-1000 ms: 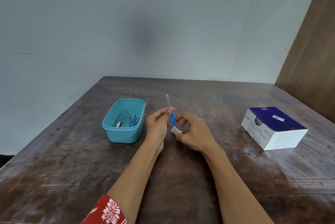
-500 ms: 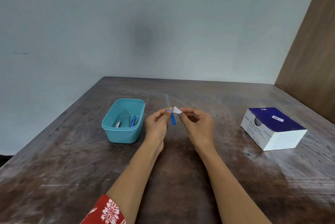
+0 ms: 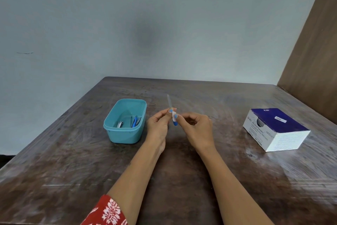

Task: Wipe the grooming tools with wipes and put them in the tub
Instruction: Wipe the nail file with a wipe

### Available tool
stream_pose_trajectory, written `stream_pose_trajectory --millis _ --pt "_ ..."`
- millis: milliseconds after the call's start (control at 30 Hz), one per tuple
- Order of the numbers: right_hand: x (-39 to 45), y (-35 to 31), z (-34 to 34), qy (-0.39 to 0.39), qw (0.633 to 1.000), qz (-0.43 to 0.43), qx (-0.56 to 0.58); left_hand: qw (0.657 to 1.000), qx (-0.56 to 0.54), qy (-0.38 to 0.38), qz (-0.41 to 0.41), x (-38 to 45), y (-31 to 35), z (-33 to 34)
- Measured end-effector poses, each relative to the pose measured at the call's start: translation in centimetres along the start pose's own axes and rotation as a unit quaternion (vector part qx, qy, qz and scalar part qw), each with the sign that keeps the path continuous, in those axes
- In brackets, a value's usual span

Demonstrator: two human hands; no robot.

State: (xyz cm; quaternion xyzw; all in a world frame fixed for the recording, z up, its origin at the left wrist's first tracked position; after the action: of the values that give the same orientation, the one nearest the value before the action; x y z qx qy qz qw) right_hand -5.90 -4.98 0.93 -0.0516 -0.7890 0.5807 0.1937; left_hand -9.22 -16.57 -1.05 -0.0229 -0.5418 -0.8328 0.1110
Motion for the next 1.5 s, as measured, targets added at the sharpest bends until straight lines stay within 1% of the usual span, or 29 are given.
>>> stream_pose_trajectory --millis 133,200,300,400,467,600,767,967,1133,1333,1433,1500 --pt "0.3 0.6 -0.1 -0.001 0.998 0.057 0.039 1.000 0.006 -0.011 -0.002 -0.2 0.2 0.2" --pt "0.4 0.8 -0.1 -0.020 0.996 0.077 0.048 1.000 0.007 -0.017 0.000 -0.3 0.3 0.2" --pt "0.4 0.8 0.1 -0.054 0.995 0.079 0.033 0.999 0.017 -0.029 0.004 -0.3 0.4 0.3" --pt "0.5 0.7 -0.1 -0.052 0.995 0.075 0.041 0.998 0.027 -0.050 0.003 -0.5 0.5 0.4" --pt "0.5 0.7 -0.2 -0.053 0.995 0.075 0.026 0.998 0.035 -0.061 0.003 -0.6 0.7 0.5" --pt "0.5 1.1 -0.1 -0.077 0.991 0.108 -0.018 0.997 0.041 -0.063 0.008 -0.7 0.9 0.5" --pt "0.4 0.6 -0.3 -0.065 0.991 0.099 0.058 0.997 0.025 -0.073 0.002 -0.7 0.9 0.6" --pt "0.5 1.0 -0.3 -0.094 0.987 0.128 0.011 0.997 0.037 -0.069 -0.002 -0.6 0.7 0.5" --pt "0.5 0.5 -0.5 -0.050 0.992 0.091 0.071 0.997 0.028 -0.075 0.002 -0.6 0.6 0.7" --pt "0.7 0.6 -0.8 -0.026 0.992 0.098 0.076 0.995 0.067 -0.072 0.003 -0.3 0.1 0.6" --pt "0.7 0.9 -0.7 -0.060 0.989 0.118 0.068 0.996 0.067 -0.066 0.000 -0.2 0.1 0.4" --pt "0.7 1.2 -0.5 -0.087 0.986 0.136 0.042 0.997 0.058 -0.058 -0.011 -0.1 0.1 0.2"
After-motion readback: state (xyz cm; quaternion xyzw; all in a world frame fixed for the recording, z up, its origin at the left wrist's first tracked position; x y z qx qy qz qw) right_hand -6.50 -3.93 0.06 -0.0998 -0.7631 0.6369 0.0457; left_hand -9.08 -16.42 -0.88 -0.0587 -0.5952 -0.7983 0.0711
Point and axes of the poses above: each hand's wrist, its own x-axis towards the middle knuckle, its own z-axis out of the palm, y = z × x, the point moved 4 cm from there along x, towards the middle knuckle, and after that the axes turned 14 degrees about z, right-handed, at the moved point
